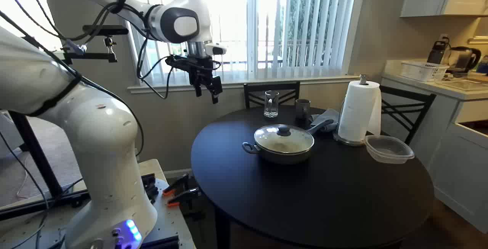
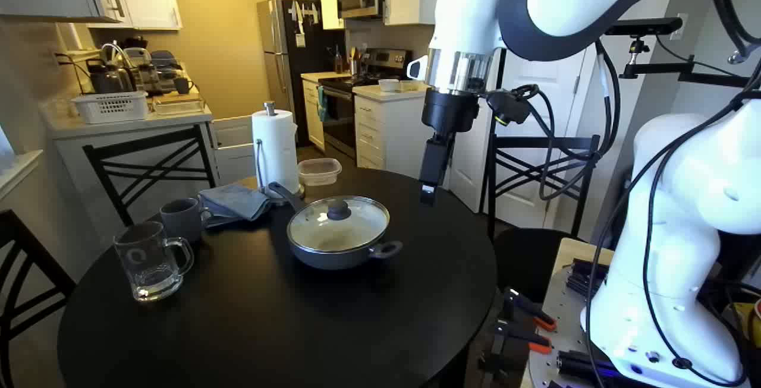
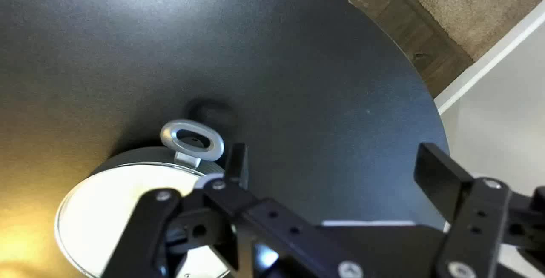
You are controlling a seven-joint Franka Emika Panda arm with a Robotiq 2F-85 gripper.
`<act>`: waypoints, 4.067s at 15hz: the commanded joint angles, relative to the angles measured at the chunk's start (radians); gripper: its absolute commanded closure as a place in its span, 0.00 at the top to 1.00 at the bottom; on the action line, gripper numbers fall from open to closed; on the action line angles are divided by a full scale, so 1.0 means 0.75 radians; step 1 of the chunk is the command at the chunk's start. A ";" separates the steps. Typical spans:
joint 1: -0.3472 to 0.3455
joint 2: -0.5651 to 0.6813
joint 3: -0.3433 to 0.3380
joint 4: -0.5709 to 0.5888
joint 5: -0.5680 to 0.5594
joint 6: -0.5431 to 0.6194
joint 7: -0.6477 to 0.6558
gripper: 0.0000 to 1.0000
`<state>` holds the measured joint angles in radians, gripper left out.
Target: Take the lid off of the pot
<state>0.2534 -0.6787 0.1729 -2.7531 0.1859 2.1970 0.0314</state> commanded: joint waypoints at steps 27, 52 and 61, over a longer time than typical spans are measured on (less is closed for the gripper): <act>-0.224 1.109 -0.142 0.941 -0.355 -0.147 -0.222 1.00; -0.298 1.504 -0.141 1.129 -0.303 0.078 -0.349 1.00; -0.265 1.624 -0.157 1.295 -0.424 0.076 -0.325 1.00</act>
<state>0.0479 0.5197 0.0636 -1.8280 -0.1024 2.2751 -0.2052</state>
